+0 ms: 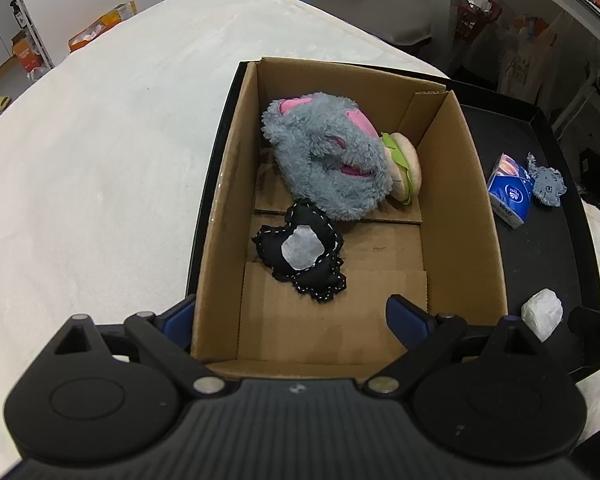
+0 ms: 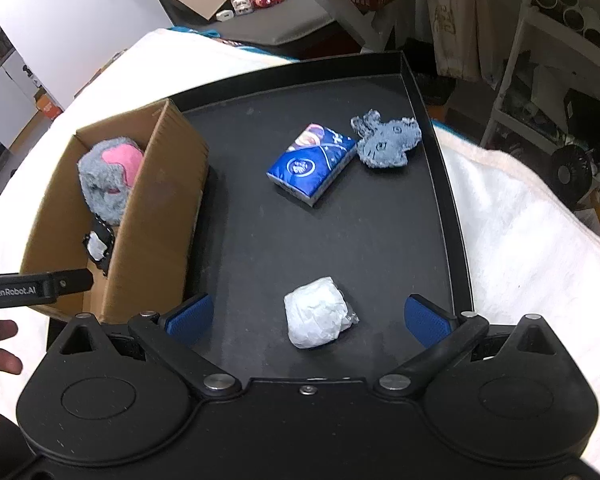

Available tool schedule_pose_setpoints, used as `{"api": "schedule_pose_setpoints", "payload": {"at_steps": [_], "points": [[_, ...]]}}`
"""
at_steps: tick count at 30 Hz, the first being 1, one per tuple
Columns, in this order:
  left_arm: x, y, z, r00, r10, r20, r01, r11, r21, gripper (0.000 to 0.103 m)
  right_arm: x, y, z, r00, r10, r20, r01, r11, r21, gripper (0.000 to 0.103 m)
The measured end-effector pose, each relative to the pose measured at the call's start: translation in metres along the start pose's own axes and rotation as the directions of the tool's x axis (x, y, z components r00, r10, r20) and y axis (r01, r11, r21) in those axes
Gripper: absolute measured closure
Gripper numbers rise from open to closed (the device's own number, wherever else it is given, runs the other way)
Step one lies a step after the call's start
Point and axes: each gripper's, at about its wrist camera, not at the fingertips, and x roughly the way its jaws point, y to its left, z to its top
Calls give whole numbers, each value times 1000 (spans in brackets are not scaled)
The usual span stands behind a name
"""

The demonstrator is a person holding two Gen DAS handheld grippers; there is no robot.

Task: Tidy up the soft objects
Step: 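Move the right gripper over the white tissue ball, then grasp the white tissue ball with the right gripper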

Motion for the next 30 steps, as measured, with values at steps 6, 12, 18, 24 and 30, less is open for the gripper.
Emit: {"api": "schedule_pose_setpoints", "payload": {"at_steps": [6,12,18,24,30], "points": [[3,-3,1,1000,19,-6,-19,1000,8,7,10,-4,-4,1000,-4,-16,4,1000,-6,0],[6,-7,1,999,37,-7,-36,999,19,7,19,-10,-4,1000,-12,-28,12,1000,7,0],[8,-9,1,999,48,-7,-48,998,32,7,24,-11,-5,999,-25,-29,25,1000,3,0],[11,-10,-1,999,50,1,-50,998,47,7,29,0,-5,999,-33,-7,33,999,-44,4],[11,-8,0,999,40,2,-40,998,41,7,43,10,-5,999,-23,-40,21,998,-62,19]]}}
